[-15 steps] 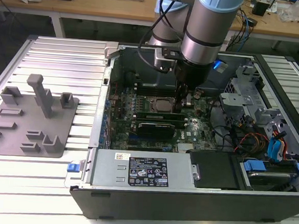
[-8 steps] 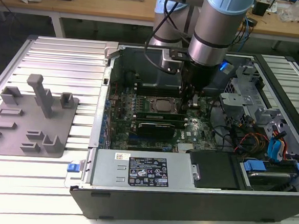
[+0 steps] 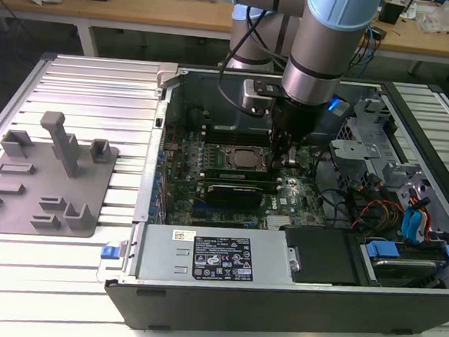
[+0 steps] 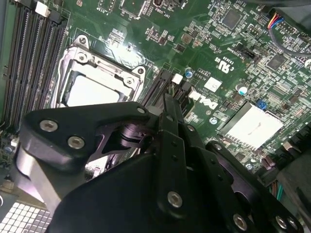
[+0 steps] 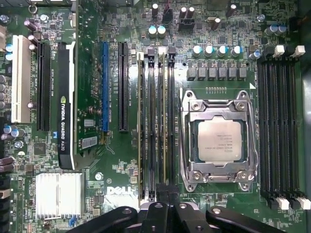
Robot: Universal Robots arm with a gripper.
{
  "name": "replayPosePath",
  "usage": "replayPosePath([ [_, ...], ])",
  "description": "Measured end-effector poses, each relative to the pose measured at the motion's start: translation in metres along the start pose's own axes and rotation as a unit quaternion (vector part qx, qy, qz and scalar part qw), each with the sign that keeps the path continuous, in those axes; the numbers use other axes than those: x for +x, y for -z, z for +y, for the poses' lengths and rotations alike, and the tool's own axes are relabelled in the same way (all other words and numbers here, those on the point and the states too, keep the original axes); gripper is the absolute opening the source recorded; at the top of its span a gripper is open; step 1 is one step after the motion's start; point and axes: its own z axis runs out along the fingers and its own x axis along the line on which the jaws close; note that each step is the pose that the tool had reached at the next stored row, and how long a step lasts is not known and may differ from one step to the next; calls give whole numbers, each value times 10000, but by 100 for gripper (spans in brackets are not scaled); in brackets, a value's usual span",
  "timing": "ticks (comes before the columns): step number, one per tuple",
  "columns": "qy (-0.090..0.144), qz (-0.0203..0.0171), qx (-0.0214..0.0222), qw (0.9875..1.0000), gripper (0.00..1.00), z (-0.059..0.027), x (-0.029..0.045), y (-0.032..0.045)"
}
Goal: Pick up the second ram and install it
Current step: 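Press down the second ram until it locks into place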
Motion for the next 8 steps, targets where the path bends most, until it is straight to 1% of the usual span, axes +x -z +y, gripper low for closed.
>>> replayPosePath([
  [8,0,0,0,10000,8,-3,0,-47],
])
